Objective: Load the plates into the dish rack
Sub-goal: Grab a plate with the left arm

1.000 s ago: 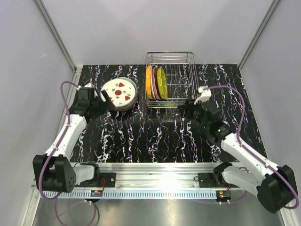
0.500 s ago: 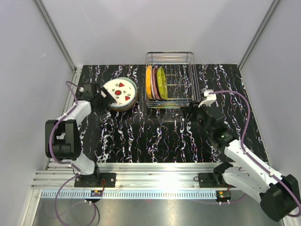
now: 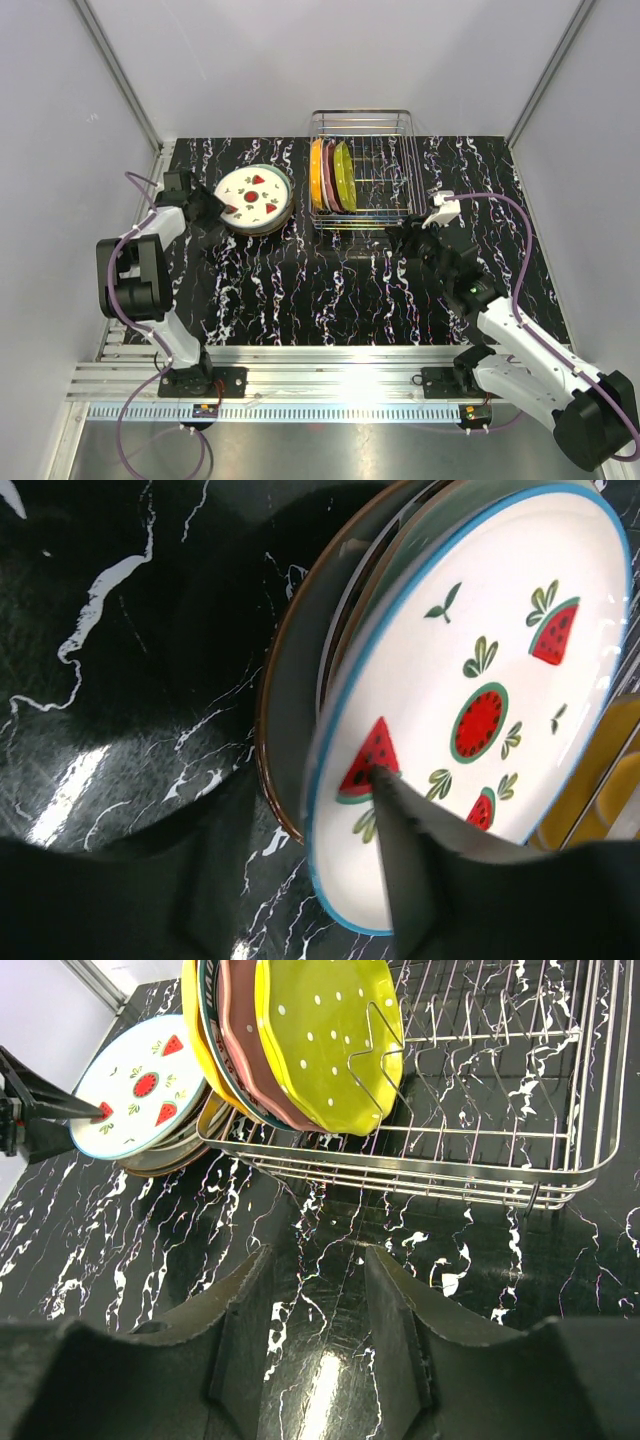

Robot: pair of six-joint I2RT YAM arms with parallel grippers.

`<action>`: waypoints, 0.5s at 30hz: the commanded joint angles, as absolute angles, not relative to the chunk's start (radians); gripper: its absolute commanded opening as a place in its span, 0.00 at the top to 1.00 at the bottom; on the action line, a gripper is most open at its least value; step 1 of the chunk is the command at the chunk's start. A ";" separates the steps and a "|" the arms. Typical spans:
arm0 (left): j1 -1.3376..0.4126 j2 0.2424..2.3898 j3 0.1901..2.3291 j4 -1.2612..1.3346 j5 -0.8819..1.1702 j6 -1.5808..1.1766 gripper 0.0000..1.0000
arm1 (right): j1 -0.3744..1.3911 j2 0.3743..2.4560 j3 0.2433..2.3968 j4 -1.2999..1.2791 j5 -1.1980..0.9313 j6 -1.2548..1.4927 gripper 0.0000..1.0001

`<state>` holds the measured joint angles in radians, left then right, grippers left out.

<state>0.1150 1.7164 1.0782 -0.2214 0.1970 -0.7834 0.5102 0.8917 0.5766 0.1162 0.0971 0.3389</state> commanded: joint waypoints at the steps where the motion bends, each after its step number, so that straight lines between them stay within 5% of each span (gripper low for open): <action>1: 0.117 1.735 1.085 -0.132 0.255 -0.795 0.53 | 0.512 0.887 0.574 0.170 0.133 0.345 0.53; 6: 0.117 1.721 1.086 -0.141 0.242 -0.788 0.78 | 0.512 0.874 0.578 0.160 0.137 0.341 0.53; 15: 0.117 1.631 1.060 -0.170 0.218 -0.788 1.00 | 0.512 0.853 0.589 0.138 0.135 0.337 0.54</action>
